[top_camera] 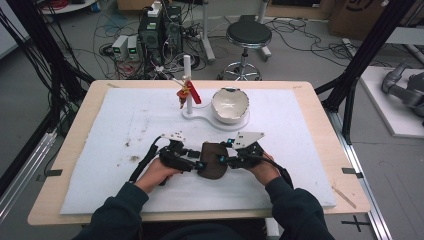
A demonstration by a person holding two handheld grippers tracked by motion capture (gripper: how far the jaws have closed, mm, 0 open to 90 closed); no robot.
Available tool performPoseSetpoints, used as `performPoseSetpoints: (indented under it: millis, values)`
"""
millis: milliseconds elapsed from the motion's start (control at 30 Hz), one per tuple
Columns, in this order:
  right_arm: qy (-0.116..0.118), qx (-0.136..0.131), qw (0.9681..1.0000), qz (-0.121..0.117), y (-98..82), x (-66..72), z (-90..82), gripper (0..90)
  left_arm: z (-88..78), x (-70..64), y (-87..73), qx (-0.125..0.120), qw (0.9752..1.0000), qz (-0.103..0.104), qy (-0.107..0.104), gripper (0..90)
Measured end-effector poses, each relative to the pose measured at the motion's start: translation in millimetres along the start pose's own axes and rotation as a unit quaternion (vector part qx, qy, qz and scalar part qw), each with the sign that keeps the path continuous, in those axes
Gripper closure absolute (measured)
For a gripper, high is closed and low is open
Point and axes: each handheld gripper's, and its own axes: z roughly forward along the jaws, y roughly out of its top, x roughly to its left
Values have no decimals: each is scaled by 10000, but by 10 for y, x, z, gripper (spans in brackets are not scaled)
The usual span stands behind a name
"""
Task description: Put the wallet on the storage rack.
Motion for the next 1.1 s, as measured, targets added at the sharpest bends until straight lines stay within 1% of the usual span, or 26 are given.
performPoseSetpoints:
  millis: [33,67,133,200,333,367,400,433,467,500,533,567,633,667,700,733,767,800,833,900,933,967,1000,1033,1067,1100]
  values:
    - [0,0,10000,0,0,0,0,555,14,-11,7,27,10000,17,-47,323]
    - [21,-20,10000,0,4,5,-4,557,27,-21,8,16,9999,38,-128,378]
    - [14,-27,10000,-5,3,4,-3,557,32,-31,10,55,9999,90,-111,384]
    - [59,-41,9999,83,-7,-11,-3,552,32,-38,9,52,9999,118,-96,416]
    - [248,-66,9985,474,-44,-67,9,508,28,-58,11,32,9997,239,-74,433]
    - [248,-66,9985,474,-44,-67,9,508,25,-65,12,23,9995,322,-72,433]
    - [341,-106,9973,648,-59,-96,11,466,21,-76,14,5,9990,432,-73,436]
    - [404,-150,9956,829,-76,-128,13,401,15,-88,16,-9,9983,575,-58,438]
    - [648,-238,9906,1178,-120,-195,16,351,10,-100,18,-30,9974,713,-59,445]
    - [648,-238,9906,1178,-120,-195,16,351,6,-112,19,-48,9966,825,-50,445]
    - [904,-299,9838,1520,-161,-241,26,327,1,-119,20,-64,9956,931,-52,452]
    - [904,-299,9838,1520,-161,-241,26,320,-2,-126,21,-79,9949,1000,-55,452]
    - [1239,-376,9749,1812,-198,-283,44,321,-9,-132,24,-86,9941,1082,-50,461]
    - [1239,-376,9749,1812,-198,-283,44,321,-10,-134,25,-89,9941,1083,-43,461]
    - [1288,-369,9732,1869,-198,-281,44,331,-6,-139,27,-171,9938,1091,-94,463]
    - [1517,-348,9699,1873,-176,-247,69,429,-3,-153,33,-199,9932,1145,-82,472]
    - [1475,-309,9733,1729,-155,-221,77,436,3,-160,41,-201,9933,1140,-59,472]
    - [1475,-309,9733,1729,-155,-221,77,436,0,-152,45,-163,9942,1063,-49,472]
    - [1388,-304,9767,1612,-130,-206,69,459,-8,-140,46,-173,9950,981,-40,469]
    - [1323,-401,9778,1574,-94,-204,18,532,-46,-127,59,-257,9954,918,106,475]
    - [1169,-510,9805,1498,-79,-220,-26,565,-86,-116,72,-379,9953,870,175,490]
    - [1169,-510,9805,1498,-79,-220,-26,565,-141,-98,86,-502,9953,794,232,490]
    - [995,-592,9823,1472,-82,-242,-90,599,-204,-80,97,-645,9948,719,334,481]
    - [903,-625,9824,1509,-85,-254,-124,615,-274,-61,107,-781,9936,653,485,476]
    - [903,-625,9824,1509,-85,-254,-124,615,-342,-40,111,-919,9921,604,605,476]
    - [808,-671,9827,1523,-89,-268,-155,631,-426,-12,109,-1042,9896,577,801,475]
